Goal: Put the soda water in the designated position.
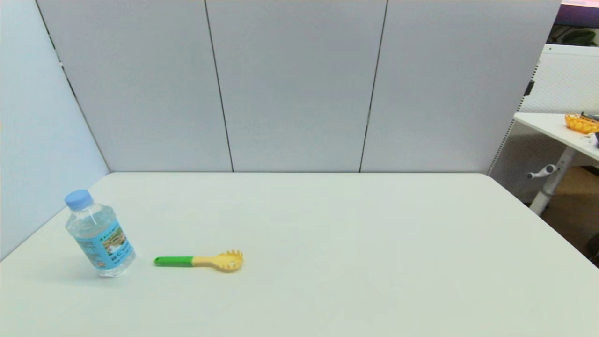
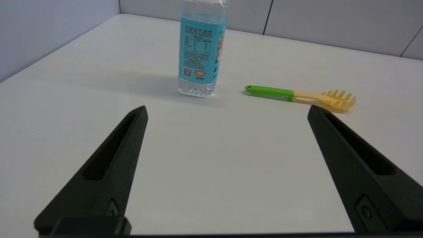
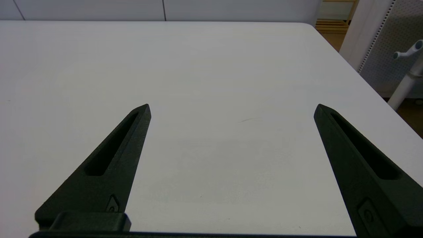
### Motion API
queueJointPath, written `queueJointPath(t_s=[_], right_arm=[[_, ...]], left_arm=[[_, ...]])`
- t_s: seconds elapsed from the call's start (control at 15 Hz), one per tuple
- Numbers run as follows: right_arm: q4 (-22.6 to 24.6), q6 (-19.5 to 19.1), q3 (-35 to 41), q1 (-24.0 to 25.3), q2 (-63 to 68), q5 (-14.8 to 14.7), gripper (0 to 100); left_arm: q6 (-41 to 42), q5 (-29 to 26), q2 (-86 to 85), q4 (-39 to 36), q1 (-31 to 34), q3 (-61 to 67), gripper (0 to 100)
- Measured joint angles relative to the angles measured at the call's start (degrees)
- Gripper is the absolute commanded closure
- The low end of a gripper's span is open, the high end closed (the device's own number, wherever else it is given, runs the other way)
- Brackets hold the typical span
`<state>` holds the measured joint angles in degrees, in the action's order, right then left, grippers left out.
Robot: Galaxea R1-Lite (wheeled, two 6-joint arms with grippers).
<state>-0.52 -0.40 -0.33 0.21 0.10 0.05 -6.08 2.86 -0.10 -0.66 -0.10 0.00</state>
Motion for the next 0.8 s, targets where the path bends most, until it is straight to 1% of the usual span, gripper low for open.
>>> queueJointPath(t_s=[0.8], right_arm=[[0.00,0.05,0.04,0.00,0.00,0.00,0]], left_arm=[[0.02,-0.02,0.00,0.00,0.00,0.00,0]])
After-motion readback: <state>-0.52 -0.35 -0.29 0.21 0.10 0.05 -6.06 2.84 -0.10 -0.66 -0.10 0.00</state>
